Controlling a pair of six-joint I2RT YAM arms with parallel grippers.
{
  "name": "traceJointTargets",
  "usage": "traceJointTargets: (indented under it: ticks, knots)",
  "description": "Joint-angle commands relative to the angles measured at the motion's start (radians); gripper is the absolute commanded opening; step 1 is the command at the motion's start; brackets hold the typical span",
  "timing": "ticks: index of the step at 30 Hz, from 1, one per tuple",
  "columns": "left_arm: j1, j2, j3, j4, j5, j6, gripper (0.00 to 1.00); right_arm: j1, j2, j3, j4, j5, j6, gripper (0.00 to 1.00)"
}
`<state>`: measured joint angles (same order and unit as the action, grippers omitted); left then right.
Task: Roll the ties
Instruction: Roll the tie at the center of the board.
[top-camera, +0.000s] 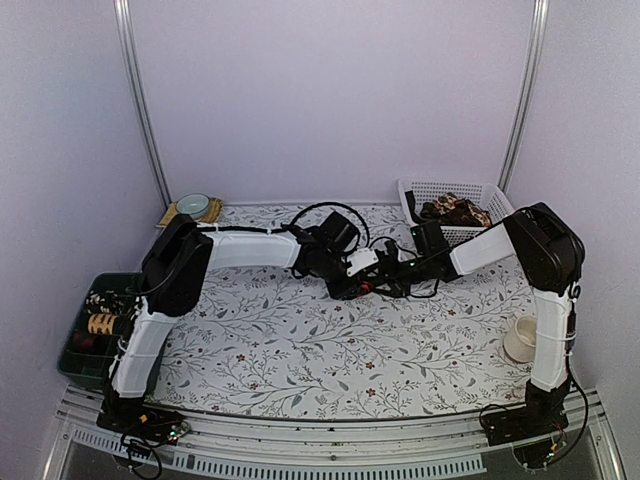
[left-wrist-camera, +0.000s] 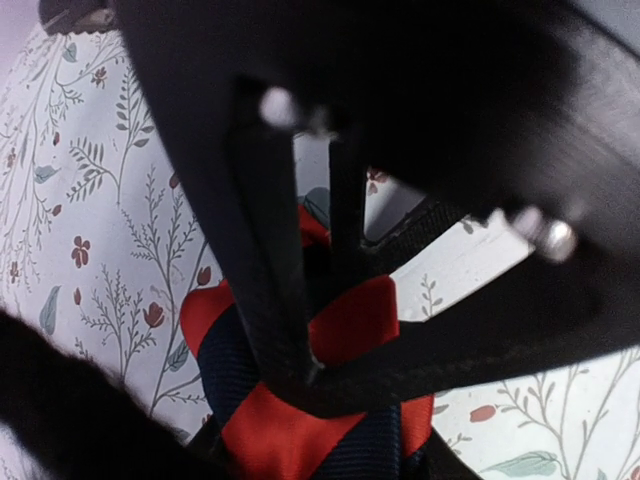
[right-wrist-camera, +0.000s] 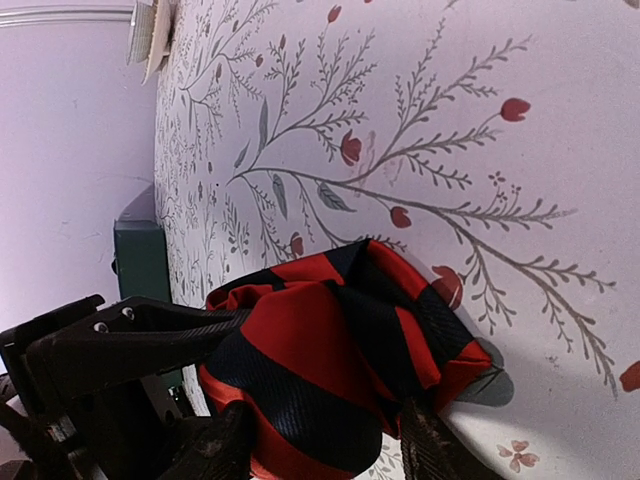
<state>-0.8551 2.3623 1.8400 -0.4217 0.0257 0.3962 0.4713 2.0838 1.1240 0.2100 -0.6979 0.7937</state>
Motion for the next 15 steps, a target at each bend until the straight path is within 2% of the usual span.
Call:
traceJointTargets:
  ticks: [1,7,15]
  knots:
    - [0.013,-0.031,-0.047,0.025,-0.029,0.005,0.47,0.003,-0.104,-0.034,-0.035,0.028,0.001,0.51]
    - [0.021,-0.044,-0.071,0.034,-0.003,0.013,0.48,0.002,-0.084,-0.022,-0.021,0.038,-0.015,0.43]
    - [0.038,-0.038,-0.058,0.027,-0.03,-0.022,0.48,0.003,-0.098,-0.051,0.016,0.018,-0.013,0.24]
